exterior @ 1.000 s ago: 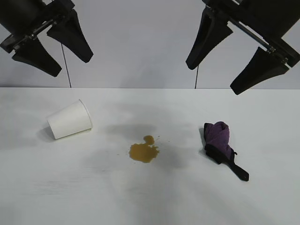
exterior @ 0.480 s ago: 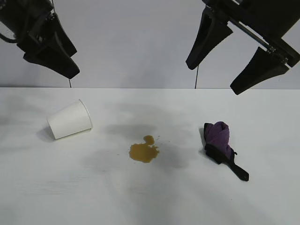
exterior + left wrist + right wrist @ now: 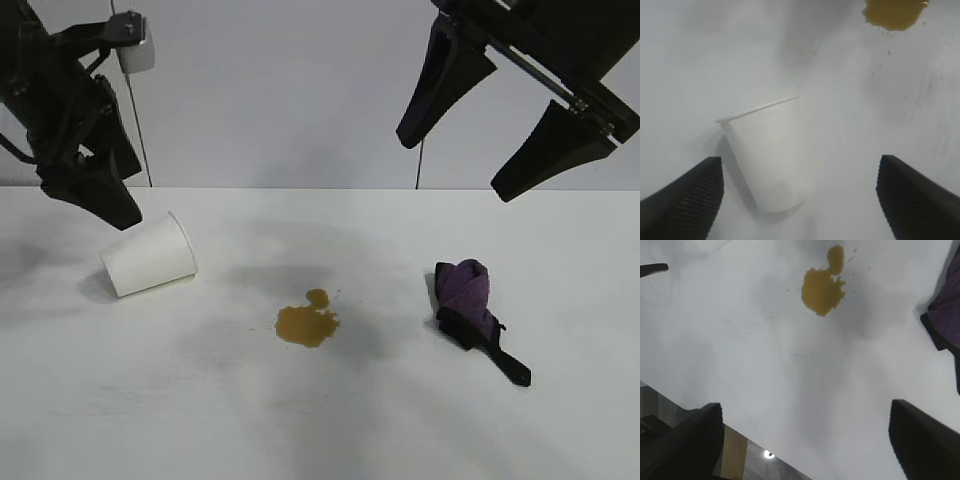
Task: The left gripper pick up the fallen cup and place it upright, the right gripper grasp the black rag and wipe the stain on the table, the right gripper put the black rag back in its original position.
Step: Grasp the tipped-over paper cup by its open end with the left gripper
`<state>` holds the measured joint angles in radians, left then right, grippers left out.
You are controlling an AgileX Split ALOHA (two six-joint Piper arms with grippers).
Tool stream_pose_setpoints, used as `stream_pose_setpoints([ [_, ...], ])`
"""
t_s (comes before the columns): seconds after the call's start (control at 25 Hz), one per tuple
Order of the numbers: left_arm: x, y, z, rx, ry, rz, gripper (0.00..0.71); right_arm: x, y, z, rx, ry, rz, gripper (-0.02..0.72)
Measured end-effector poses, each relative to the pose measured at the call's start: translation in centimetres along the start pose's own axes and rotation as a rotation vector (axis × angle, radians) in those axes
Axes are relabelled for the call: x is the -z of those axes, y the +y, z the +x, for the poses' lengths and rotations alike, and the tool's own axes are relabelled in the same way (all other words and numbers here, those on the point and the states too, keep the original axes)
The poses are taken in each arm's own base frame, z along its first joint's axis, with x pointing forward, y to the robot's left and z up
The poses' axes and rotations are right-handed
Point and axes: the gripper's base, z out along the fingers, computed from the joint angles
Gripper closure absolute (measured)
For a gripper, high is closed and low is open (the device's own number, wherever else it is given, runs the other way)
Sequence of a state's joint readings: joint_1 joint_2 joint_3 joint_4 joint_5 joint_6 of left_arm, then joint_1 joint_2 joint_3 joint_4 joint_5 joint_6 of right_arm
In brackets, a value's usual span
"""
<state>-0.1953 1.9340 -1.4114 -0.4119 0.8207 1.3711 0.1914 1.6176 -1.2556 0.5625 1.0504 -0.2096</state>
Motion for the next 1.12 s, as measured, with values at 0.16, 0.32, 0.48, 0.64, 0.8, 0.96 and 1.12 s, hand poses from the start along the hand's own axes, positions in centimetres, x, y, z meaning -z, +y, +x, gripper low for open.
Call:
stream_pose_setpoints([
  [0.16,-1.1,0.7,0.3,0.073,0.025,-0.039,0.105,0.0,0.0,0.0,0.000,-0.005,0.001,0.081],
  [0.32,-2.3,0.7,0.2,0.062,0.061,-0.035,0.105,0.0,-0.1,-0.3,0.000,-0.028,0.006,0.081],
  [0.48,-3.5,0.3,-0.3,0.054,0.118,-0.031,0.105,0.0,-0.1,-0.3,0.000,-0.035,0.007,0.081],
  [0.64,-4.5,0.7,-0.9,0.100,0.190,-0.035,0.105,0.0,-0.1,-0.4,0.000,-0.042,0.009,0.081],
  [0.8,-4.4,1.2,-1.8,0.118,0.213,-0.036,0.105,0.0,-0.1,-0.4,0.000,-0.045,0.010,0.081],
  [0.96,-4.4,1.2,-2.9,0.141,0.225,-0.017,0.105,0.0,-0.1,-0.4,0.000,-0.046,0.010,0.081],
  [1.12,-6.0,1.5,-2.7,0.194,0.257,0.022,0.105,0.0,-0.1,-0.4,0.000,-0.046,0.010,0.081],
])
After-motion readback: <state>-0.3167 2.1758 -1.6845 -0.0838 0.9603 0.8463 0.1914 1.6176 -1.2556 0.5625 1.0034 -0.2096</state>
